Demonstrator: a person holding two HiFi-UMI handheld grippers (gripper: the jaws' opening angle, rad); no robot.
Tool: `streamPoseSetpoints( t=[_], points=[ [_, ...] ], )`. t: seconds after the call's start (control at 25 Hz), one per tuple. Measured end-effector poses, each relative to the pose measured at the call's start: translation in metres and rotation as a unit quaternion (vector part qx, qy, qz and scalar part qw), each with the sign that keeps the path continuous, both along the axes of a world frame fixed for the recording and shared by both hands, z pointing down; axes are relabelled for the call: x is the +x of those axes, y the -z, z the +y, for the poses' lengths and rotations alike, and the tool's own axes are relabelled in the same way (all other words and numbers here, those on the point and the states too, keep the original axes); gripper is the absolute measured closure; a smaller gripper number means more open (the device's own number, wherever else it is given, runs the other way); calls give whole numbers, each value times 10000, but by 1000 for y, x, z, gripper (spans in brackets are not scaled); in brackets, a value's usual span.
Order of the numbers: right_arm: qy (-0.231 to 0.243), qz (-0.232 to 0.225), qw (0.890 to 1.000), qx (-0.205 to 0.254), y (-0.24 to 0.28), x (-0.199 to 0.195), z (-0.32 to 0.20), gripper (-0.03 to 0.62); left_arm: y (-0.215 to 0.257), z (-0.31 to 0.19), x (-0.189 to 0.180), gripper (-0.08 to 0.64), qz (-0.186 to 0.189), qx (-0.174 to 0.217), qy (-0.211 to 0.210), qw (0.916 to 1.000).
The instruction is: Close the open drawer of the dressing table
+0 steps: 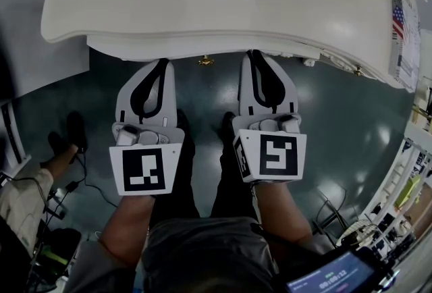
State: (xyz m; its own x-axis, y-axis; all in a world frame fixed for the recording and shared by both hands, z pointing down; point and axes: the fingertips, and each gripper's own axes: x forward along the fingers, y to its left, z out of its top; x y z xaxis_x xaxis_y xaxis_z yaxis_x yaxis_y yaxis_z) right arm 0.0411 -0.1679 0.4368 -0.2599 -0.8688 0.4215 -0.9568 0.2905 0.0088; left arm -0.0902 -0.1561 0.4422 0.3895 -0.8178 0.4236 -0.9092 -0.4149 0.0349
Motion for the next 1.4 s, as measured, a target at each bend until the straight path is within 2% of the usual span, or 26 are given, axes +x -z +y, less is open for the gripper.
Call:
streamPoseSetpoints(
  t=[1.4],
  points=[
    [-56, 20, 9999, 150, 2, 0, -38, 575, 2, -38, 0, 543, -87, 185, -31, 9998]
  ],
)
